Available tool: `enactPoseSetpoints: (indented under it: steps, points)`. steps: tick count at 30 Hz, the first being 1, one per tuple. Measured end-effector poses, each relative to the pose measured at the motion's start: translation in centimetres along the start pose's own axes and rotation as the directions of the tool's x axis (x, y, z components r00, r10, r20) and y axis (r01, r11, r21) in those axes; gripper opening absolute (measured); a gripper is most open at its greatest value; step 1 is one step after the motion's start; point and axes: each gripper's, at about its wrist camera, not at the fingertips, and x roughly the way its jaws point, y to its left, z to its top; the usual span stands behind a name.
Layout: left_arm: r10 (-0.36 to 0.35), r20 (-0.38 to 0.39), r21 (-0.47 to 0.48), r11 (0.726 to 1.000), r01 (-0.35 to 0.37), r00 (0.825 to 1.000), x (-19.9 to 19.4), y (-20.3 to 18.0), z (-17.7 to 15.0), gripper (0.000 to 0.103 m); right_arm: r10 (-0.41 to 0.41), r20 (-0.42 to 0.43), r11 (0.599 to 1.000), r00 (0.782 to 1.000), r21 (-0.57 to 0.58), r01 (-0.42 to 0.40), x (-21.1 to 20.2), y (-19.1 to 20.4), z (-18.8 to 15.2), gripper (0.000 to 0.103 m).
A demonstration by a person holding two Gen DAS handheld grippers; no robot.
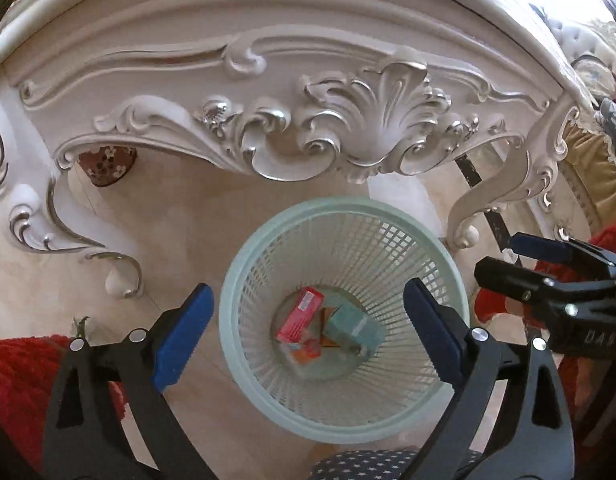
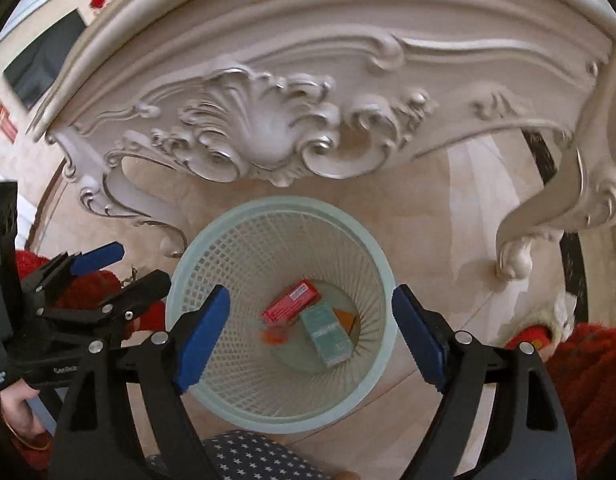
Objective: Collect trash
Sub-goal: 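Drop the snack bag and teal box into the wastebasket with both tools, then grasp the white bread packet with the left tool while the right tool grasps the red wrapper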
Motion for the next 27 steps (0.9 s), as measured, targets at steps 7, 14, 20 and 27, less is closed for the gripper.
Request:
enactPoseSetpoints:
  steps: [7, 14, 20, 27]
  points:
    - [0.003, -0.011, 0.042, 0.999, -0.003, 1.0, 0.2, -0.7, -0.6, 0.093, -0.014, -0.004, 1.0, 1.0, -0.004, 0.014, -0.2, 0.2, -0.4, 0.079]
    - [-0.021, -0.043, 0.045, 0.999, 0.023, 0.999, 0.4, -0.9, -1.0, 0.093, -0.024, -0.005, 0.999, 1.0, -0.044, 0.024, -0.1, 0.8, -0.7, 0.079]
    - [-0.024, -0.033, 0.023, 0.999, 0.024, 0.999, -0.6, -0.4, -1.1, 0.093, -0.001, 0.035, 0.997, 0.999, -0.083, 0.004, -1.6, 1.4, -0.9, 0.079]
    - [-0.036, 0.032, -0.106, 0.994, 0.04, 0.999, -5.2, 1.6, 0.5, 0.093, 0.066, 0.227, 0.998, 0.972, -0.029, -0.061, -8.2, 0.3, 0.6, 0.079]
